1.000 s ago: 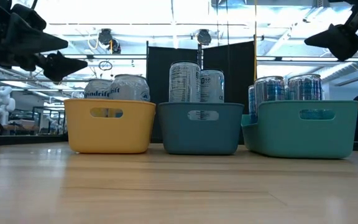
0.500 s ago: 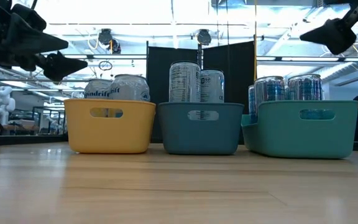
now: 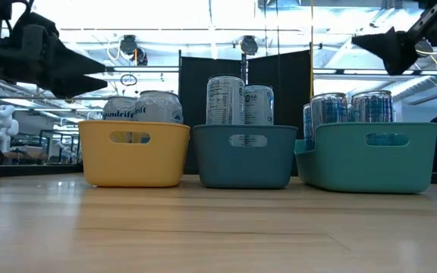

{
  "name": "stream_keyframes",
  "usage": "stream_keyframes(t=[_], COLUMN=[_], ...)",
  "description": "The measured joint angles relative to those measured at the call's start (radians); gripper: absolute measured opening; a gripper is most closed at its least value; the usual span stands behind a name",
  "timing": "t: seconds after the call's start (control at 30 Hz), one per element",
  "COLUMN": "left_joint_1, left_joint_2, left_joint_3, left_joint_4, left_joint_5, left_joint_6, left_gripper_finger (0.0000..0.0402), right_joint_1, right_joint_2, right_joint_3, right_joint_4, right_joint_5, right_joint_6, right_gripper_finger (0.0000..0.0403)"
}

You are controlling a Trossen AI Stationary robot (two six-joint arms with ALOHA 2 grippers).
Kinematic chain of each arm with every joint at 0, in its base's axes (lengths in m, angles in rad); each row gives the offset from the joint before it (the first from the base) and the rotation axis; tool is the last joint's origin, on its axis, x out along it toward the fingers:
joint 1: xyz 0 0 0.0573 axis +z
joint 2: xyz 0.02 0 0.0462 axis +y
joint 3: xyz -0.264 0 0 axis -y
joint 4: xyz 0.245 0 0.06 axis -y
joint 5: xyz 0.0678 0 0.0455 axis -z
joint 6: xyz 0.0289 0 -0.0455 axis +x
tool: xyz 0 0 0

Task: Sort soda cans
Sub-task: Return to Home Position

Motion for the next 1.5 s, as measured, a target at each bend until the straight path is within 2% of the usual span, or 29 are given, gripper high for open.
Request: stream_keyframes(t=[0.07, 0.17, 0.27, 0.47, 0.6, 0.67, 0.8, 1.13, 1.3, 1.5], left_joint_1=[0.0, 0.0, 0.0, 0.0, 0.0, 0.0, 0.0, 0.0, 0.0, 0.0], left_joint_2=[0.0, 0.0, 0.0, 0.0, 0.0, 0.0, 0.0, 0.0, 0.0, 0.0], left_joint_3=[0.0, -0.001, -0.001, -0.001, -0.001, -0.001, -0.001, -0.001, -0.001, -0.001], left_joint_4=[0.001, 0.001, 0.001, 0.001, 0.002, 0.002, 0.002, 0.003, 0.003, 0.003], left_joint_5=[-0.017, -0.017, -0.017, -0.017, -0.017, -0.017, -0.017, -0.016, -0.016, -0.015], left_joint_6=[0.018, 0.017, 0.017, 0.017, 0.017, 0.016, 0.016, 0.015, 0.015, 0.015], left_gripper_finger=[0.04, 0.04, 0.04, 0.04, 0.04, 0.04, 0.04, 0.04, 0.04, 0.04], right_joint_1=[-0.008, -0.025, -0.065, -0.203, -0.281, -0.305, -0.32, -0.349, -0.353, -0.358], right_joint_2=[0.0, 0.0, 0.0, -0.001, -0.026, -0.049, -0.13, -0.368, -0.471, -0.515], right_joint_3=[-0.018, -0.018, -0.018, -0.018, -0.023, -0.056, -0.182, -0.18, -0.179, -0.167], right_joint_4=[0.076, 0.133, 0.162, 0.145, 0.031, 0.027, 0.241, 0.0, -0.284, -0.319], right_joint_5=[-0.023, -0.028, -0.077, -0.258, -0.287, -0.29, -0.341, -0.335, -0.347, -0.402], right_joint_6=[-0.047, -0.135, -0.194, -0.185, -0.123, -0.093, -0.145, -0.165, -0.013, -0.074], right_gripper_finger=[0.038, 0.038, 0.038, 0.038, 0.038, 0.038, 0.038, 0.038, 0.038, 0.038])
